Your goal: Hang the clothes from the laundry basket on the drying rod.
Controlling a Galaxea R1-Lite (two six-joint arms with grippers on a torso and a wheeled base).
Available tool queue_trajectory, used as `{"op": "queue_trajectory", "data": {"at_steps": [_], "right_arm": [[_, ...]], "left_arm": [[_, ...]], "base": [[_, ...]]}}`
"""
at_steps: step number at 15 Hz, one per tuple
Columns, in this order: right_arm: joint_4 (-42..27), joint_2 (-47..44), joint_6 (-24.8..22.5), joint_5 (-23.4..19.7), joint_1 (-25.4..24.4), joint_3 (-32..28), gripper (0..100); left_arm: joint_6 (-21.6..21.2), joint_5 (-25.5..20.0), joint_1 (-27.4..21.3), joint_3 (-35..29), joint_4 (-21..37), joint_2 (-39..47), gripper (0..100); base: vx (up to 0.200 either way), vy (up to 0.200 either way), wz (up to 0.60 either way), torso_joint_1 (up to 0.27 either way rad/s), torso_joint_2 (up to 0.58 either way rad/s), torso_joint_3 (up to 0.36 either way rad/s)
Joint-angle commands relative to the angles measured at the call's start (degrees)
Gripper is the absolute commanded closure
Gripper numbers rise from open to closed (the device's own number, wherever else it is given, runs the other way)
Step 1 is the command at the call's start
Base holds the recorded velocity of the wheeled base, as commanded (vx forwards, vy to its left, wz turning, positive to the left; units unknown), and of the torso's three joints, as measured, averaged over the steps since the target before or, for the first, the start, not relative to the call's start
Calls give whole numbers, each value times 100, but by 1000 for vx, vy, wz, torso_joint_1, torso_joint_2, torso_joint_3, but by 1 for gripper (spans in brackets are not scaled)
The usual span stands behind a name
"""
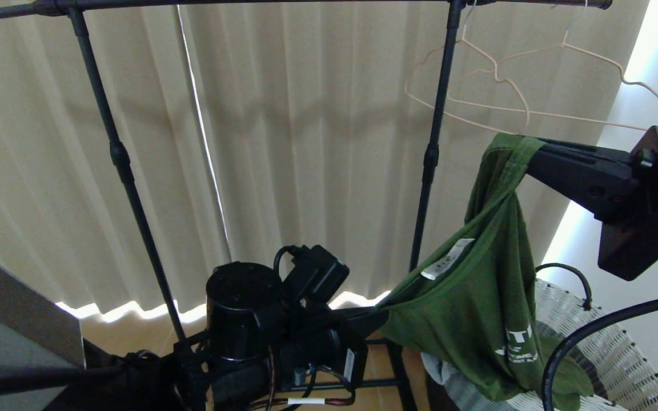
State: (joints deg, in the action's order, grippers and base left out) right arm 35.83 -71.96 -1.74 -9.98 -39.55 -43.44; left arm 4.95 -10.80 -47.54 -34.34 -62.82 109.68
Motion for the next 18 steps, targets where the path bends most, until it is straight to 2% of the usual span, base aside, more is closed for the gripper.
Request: {"op": "queue_trajectory", "data": {"at_steps": [1,3,6,8,10,15,18], "right_arm": [[3,-29,-1,-12,0,-7,100],[3,-64,-10,-4,-9,-25,100],[3,-64,-1,-4,0,-16,100],[3,-72,-1,-12,-9,-7,100],[3,-72,-1,-12,-9,2,100],[3,-81,-1,-12,-9,10,100],[3,-72,-1,-12,-9,10,100]], "left_arm": [[-20,8,-9,85,-2,-34,0],[-266,8,-53,129,-2,-34,0],[-266,-27,-71,182,-178,-52,0],[-266,-36,-317,490,-820,-52,0],[-266,-80,-422,586,-1101,-34,0],[-258,-115,-378,6,-1110,141,0],[-249,-273,-317,-73,-1127,124,0]], "base": [[0,0,0,0,0,0],[0,0,0,0,0,0],[0,0,0,0,0,0],[0,0,0,0,0,0],[0,0,0,0,0,0],[0,0,0,0,0,0],[0,0,0,0,0,0]]}}
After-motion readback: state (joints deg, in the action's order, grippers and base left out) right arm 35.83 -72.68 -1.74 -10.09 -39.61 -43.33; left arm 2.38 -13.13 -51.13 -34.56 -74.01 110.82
